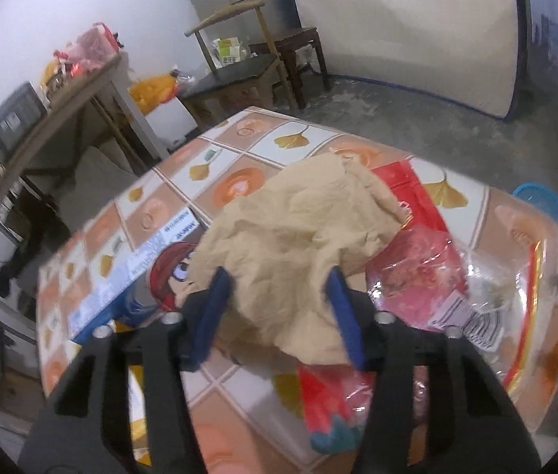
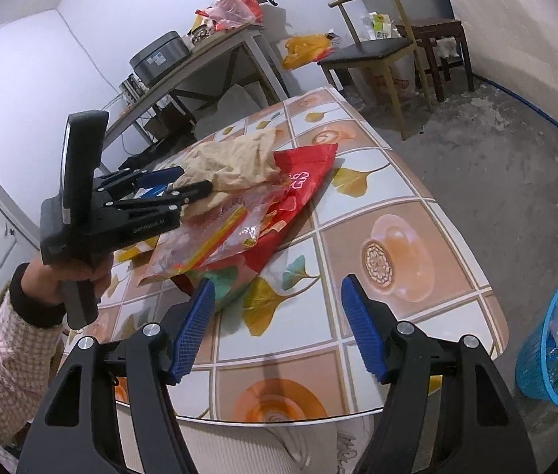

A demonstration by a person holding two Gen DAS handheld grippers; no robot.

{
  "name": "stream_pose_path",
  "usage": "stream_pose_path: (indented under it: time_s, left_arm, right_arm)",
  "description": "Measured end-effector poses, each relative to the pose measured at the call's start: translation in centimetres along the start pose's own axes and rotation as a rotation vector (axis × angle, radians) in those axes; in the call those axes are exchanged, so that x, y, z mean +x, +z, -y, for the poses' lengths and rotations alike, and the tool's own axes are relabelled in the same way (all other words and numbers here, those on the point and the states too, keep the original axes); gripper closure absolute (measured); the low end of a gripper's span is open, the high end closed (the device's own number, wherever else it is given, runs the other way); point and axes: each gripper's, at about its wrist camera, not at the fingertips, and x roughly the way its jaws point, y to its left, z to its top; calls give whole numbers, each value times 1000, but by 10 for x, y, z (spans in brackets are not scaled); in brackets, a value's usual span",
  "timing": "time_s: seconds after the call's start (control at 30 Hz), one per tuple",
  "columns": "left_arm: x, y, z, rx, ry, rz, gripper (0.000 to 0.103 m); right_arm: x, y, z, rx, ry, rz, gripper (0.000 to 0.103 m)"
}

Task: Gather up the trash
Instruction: 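Grasp the crumpled brown paper with the left tool, then lift the brown paper with the left tool while the right tool moves toward the red bag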

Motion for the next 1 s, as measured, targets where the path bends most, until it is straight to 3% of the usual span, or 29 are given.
stream_pose_path:
  time_s: [0.03,0.1,0.23,0.43,0.67,0.83,1.0]
  left_arm:
    - [-1,0,1,10,10,0,68]
    - [-4,-1,3,28,20,0,85]
    - [-12,-3,2,26,26,18,101]
    - [-45,-9,-11,-43,-18,100,102]
    - [-126,-53,-43,-244,-155,199,102]
    - [-140,-104,-47,-343,-204,136,102]
    - [-105,-164,-46,-520,-331,-54,101]
  right_arm:
    - [0,-1,1,1,-4,0,38]
    - [-1,-1,2,4,-11,2,38]
    - [-8,-2,4,7,-23,13,38]
    - [-17,-3,1,5,-35,28,38]
    - [-20,-5,-4,-2,-35,32,38]
    - [-16,-5,-9,-2,-20,28,38]
    - [-8,-7,-14,-6,-13,9,38]
